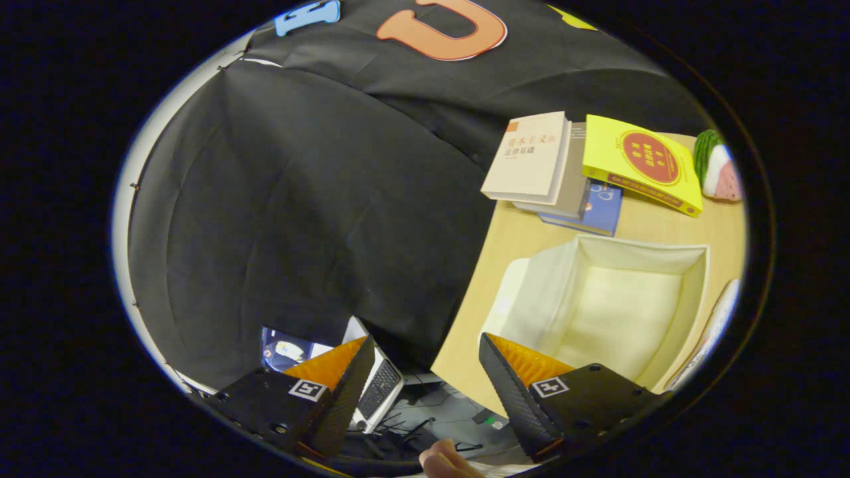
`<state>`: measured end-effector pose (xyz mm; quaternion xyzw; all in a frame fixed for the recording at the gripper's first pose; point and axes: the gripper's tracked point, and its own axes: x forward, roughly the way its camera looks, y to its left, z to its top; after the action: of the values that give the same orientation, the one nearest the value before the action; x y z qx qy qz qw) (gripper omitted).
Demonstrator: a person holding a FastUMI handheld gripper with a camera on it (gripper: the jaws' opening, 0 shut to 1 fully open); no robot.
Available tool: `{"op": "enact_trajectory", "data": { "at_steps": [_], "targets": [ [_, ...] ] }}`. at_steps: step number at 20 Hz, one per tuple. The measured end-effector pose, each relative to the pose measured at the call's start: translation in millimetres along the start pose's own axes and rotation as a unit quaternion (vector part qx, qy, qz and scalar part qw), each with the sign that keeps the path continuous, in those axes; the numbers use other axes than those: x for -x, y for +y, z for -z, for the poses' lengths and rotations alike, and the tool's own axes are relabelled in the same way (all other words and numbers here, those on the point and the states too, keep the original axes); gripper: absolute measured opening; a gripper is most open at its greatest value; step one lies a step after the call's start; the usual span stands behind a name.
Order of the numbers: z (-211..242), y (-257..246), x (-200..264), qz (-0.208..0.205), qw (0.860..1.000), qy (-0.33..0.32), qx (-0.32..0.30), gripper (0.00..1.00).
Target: Open the storage box then place both shoes into the box .Put the left shoe in first, then the right shoe, with the right side of both shoes facing outward in a uniform manner.
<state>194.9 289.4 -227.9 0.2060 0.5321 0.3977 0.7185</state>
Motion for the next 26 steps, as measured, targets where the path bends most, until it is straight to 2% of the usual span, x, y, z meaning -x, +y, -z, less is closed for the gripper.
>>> {"op": "enact_trajectory", "data": {
  "at_steps": [7,11,13,16,20,22,26],
  "targets": [
    [23,-112,61,0.068,0.996,-0.023,-0.046,0.95],
    [35,-183,100,0.108,0.989,-0.04,-0.088,0.95],
    [44,-208,116,0.115,0.985,-0.045,-0.119,0.95],
    [61,-249,137,0.141,0.98,-0.041,-0.135,0.95],
    [88,-307,152,0.201,0.971,-0.019,-0.131,0.96],
    [102,-338,154,0.234,0.962,-0.001,-0.144,0.95],
    [123,-385,143,0.25,0.952,0.027,-0.175,0.95]
  ]
}}
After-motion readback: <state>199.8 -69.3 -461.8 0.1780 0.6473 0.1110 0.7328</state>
